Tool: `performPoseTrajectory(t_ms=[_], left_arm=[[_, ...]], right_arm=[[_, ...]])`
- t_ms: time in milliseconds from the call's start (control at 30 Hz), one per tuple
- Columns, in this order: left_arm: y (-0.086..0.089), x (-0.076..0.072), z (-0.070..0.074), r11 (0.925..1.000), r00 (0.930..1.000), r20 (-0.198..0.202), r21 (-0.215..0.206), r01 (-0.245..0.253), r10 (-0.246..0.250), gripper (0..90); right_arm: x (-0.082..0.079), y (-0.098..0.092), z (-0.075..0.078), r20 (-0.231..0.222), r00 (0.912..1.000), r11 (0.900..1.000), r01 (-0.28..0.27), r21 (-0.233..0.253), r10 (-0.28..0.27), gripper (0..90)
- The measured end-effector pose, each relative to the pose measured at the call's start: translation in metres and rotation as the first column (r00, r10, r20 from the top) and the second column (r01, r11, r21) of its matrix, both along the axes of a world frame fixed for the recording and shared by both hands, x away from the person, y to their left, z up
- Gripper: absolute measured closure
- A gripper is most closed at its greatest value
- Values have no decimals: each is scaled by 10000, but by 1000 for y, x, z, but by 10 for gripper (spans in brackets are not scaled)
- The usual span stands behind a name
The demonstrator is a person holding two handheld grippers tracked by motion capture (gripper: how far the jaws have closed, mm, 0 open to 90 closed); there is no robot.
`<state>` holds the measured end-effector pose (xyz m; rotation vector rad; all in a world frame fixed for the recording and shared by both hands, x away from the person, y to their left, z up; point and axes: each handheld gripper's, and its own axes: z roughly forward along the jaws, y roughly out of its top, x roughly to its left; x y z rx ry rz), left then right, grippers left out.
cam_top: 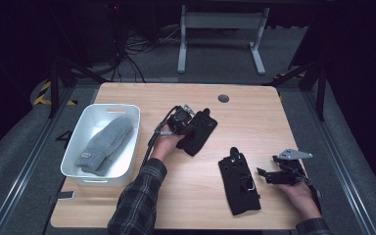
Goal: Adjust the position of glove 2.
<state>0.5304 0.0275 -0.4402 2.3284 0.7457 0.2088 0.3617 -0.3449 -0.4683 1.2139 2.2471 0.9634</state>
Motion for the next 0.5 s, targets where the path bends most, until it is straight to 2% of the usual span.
performPoseTrajectory(t_ms=[67,133,200,233,433,500], left_arm=[[-1,1,-4,9999,10000,60,106,-48,48,900],[-1,4,-11,9996,9998,-185,277,-39,45,900],[2,6,-13,9997,9991,-380,-144,-175,169,900],[3,6,-14,9997,9990,-409,-186,-177,169,900],[5,0,-13,9999,9992,-397,-63,-92,89,900],[7,-4,-13,9999,9990,-446,-136,-68,62,900]], right_arm=[[0,0,0,0,10000,10000,-4,3,4,151],[0,0,0,-3,10000,10000,-5,3,5,150],[0,0,0,-1,10000,10000,-6,1,6,151],[0,0,0,-4,10000,10000,-1,3,1,150],[0,0,0,-3,10000,10000,-3,5,3,150],[0,0,0,-1,10000,10000,-4,2,4,151]])
